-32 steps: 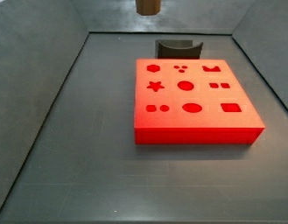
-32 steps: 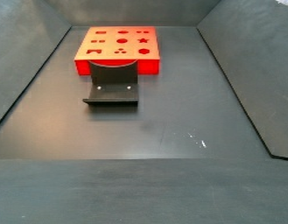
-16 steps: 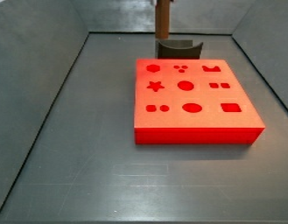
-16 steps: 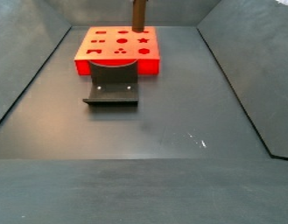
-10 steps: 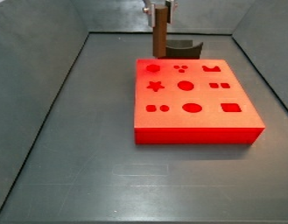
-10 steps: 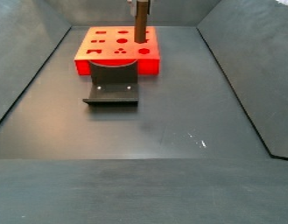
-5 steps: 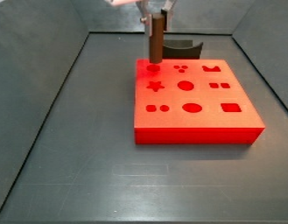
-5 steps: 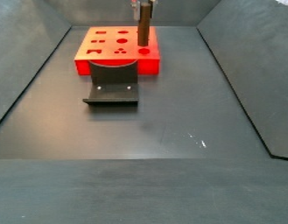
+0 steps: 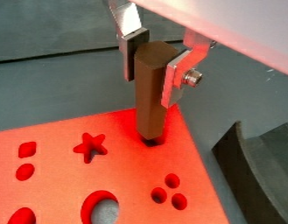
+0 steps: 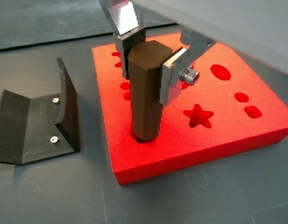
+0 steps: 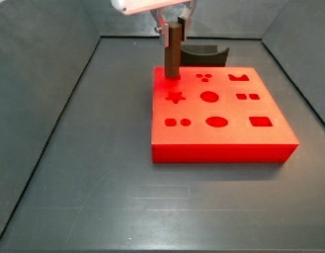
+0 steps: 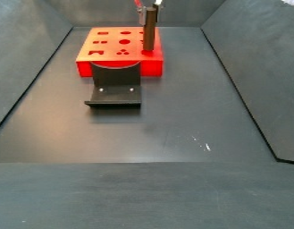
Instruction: Insert the hexagon object.
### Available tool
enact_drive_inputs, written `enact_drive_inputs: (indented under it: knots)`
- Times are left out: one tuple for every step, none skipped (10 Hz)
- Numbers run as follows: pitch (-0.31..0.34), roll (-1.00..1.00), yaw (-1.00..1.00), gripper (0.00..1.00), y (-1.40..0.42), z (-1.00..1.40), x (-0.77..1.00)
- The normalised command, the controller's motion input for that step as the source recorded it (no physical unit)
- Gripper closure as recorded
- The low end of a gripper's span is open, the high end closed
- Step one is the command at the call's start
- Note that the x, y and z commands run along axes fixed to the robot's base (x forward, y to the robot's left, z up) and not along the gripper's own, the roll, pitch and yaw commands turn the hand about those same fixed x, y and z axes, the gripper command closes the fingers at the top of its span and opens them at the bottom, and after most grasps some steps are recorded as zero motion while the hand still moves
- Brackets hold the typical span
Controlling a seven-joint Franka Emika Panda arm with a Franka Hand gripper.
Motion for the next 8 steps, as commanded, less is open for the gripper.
enact_drive_inputs:
  knots:
    - [-0.003, 0.0, 0.0, 1.0, 0.0, -0.31, 0.09]
    - [0.0, 0.0, 0.0, 1.0, 0.05, -0.25, 0.21]
    - [0.0, 0.0, 0.0, 1.0, 0.13, -0.25, 0.17]
    - [0.0, 0.0, 0.0, 1.0, 0.17, -0.14, 0.09]
    - [0.0, 0.0, 0.0, 1.0, 0.17, -0.17, 0.02]
    - [-0.01, 0.0, 0.0, 1.0, 0.03, -0.25, 0.0]
    - [-0.019, 0.0, 0.0, 1.0, 0.0, -0.24, -0.01]
    - [0.0, 0.0, -0.07, 1.0, 0.0, -0.47, -0.08]
